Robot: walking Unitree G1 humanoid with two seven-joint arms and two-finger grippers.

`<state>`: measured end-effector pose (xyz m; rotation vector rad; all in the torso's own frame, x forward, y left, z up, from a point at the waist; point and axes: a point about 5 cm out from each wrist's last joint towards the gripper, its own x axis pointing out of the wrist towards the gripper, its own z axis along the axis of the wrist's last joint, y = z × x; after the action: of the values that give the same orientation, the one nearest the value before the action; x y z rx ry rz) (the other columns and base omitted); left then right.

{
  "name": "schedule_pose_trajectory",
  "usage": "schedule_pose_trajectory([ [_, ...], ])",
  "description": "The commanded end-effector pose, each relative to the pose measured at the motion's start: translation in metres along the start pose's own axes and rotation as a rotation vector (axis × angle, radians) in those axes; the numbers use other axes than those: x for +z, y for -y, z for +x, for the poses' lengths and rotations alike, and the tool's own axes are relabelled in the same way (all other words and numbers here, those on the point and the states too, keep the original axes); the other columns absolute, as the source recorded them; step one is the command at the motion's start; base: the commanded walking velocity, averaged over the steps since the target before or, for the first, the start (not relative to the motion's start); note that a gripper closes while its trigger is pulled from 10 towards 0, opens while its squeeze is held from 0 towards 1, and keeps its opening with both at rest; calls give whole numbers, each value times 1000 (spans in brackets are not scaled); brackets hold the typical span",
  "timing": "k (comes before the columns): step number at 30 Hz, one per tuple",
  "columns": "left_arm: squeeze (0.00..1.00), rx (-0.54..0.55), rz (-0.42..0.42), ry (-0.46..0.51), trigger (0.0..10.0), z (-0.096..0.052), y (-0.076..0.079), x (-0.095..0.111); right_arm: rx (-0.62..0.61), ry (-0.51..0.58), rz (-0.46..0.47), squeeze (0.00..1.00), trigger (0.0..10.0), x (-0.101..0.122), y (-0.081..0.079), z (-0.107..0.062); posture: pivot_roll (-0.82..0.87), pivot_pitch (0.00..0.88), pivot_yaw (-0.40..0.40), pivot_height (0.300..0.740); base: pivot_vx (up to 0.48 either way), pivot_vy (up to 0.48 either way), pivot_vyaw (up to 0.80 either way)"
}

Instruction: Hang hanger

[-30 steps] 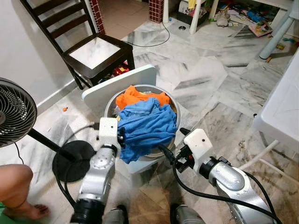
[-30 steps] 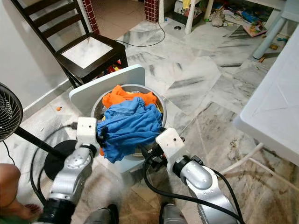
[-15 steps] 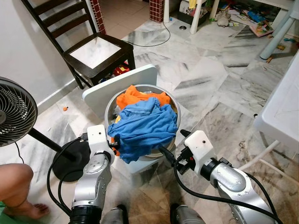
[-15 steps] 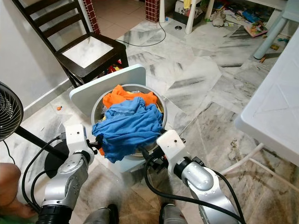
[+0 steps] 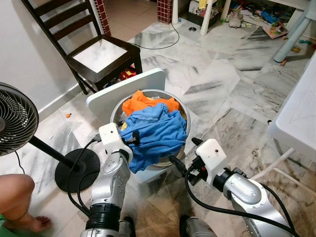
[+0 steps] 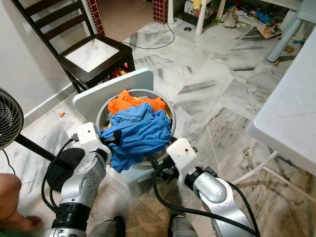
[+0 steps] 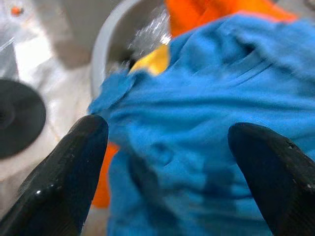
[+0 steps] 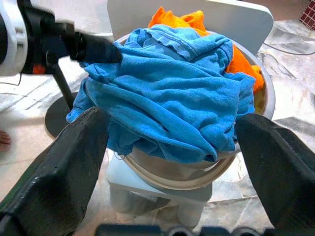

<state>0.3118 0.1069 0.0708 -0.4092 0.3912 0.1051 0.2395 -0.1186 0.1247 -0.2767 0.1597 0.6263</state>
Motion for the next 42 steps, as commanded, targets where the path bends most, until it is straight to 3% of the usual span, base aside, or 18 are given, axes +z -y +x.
schedule_pose_trajectory([
  [1,1000,23,-43,-37,10000,0,0,-10,1,-2,0,0,10000,1,-1,-2,-174,195,49,740,0,0,0],
  [7,1000,36,-65,-47,10000,0,-2,-12,-1,-6,-2,0,10000,0,0,-3,-178,200,47,740,0,0,0],
  [9,792,37,-74,-51,10000,2,-5,-14,-2,-5,-1,0,10000,1,0,-3,-178,200,47,740,0,0,0],
  [10,792,37,-75,-52,10000,2,-6,-15,-3,-4,-1,0,10000,1,0,-3,-178,200,47,740,0,0,0],
  [11,0,32,-71,-48,10000,4,-6,-15,-4,-3,-1,0,10000,1,0,-3,-178,200,47,740,0,0,0],
  [13,0,18,-97,-52,10000,6,-6,-15,-4,-3,-1,0,10000,1,-1,-3,-183,201,47,740,0,0,0],
  [14,0,13,-108,-49,8667,8,-7,-14,-4,-4,-1,0,10000,1,-1,-3,-183,201,47,740,0,0,0],
  [15,0,13,-108,-49,8667,8,-7,-14,-4,-4,-1,0,10000,1,-1,-3,-183,201,47,740,0,0,0],
  [16,0,13,-112,-45,2196,11,-7,-11,-6,-5,-2,0,10000,1,0,-4,-183,201,47,740,0,0,0],
  [17,0,13,-121,-44,0,12,-7,-10,-8,-6,-2,0,10000,1,0,-5,-195,206,47,740,0,0,0],
  [22,0,2,-141,-30,0,17,-3,-4,-15,-12,-3,0,10000,0,1,-7,-200,208,46,740,0,0,0],
  [23,0,0,-142,-27,4196,18,-2,-3,-16,-13,-3,0,10000,0,1,-7,-204,211,47,740,0,0,0],
  [24,0,-1,-142,-26,4196,18,-1,-2,-16,-14,-3,0,10000,0,1,-8,-204,212,46,740,0,0,0],
  [25,0,-3,-144,-23,10000,19,-1,-1,-16,-15,-3,0,10000,0,1,-8,-204,213,46,740,0,0,0],
  [32,0,7,-174,-49,9882,21,-5,-7,-14,-19,-2,0,10000,0,1,-10,-206,220,45,740,0,0,0],
  [34,0,11,-186,-53,4275,21,-6,-9,-15,-21,-2,0,10000,0,1,-10,-207,221,45,740,0,0,0],
  [35,0,19,-198,-55,0,21,-8,-9,-15,-22,-3,0,10000,-1,1,-10,-207,222,44,740,0,0,0],
  [42,0,15,-214,-46,0,24,-11,-7,-14,-28,-5,0,10000,-1,1,-11,-210,225,41,740,0,0,0],
])
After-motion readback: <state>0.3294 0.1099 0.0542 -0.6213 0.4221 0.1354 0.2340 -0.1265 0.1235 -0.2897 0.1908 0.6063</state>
